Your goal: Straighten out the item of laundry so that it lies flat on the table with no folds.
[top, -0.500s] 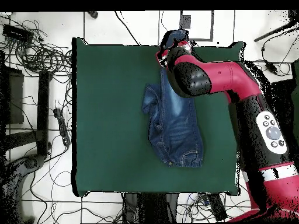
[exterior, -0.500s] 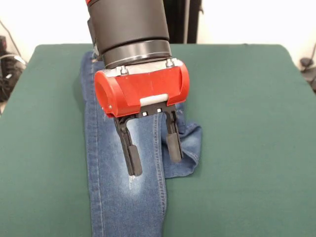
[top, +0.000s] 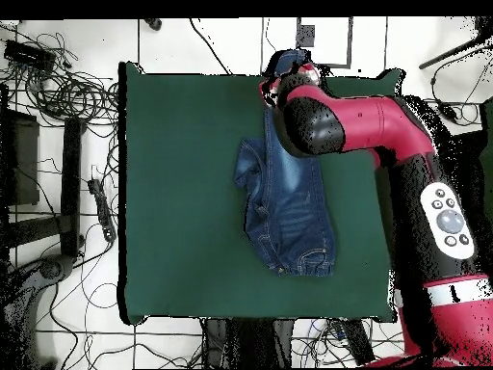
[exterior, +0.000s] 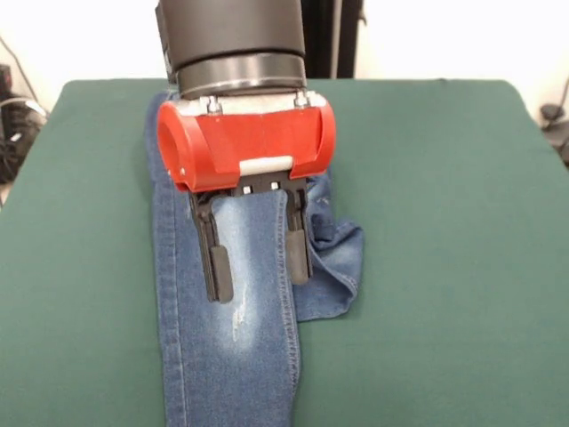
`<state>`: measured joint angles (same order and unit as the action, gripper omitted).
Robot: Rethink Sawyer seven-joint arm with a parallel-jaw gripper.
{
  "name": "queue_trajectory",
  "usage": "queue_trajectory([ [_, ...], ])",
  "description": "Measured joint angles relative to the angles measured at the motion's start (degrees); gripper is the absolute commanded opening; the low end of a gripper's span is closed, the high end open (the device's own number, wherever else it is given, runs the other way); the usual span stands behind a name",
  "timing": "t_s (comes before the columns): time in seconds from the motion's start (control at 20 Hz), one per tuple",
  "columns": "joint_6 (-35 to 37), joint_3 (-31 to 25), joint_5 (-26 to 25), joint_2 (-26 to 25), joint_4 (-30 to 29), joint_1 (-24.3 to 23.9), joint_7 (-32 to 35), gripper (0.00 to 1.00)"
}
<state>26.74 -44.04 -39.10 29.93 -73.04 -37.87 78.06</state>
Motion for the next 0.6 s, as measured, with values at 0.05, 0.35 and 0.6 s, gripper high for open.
queue_trajectory([
  [0.05,0.00,0.78,0.68,0.34,0.23,0.50,0.00,1.00],
  [0.35,1.54,5.42,3.82,0.84,2.30,3.17,0.00,1.00],
  [0.6,6.18,9.55,5.80,0.80,4.37,5.52,0.00,1.00],
])
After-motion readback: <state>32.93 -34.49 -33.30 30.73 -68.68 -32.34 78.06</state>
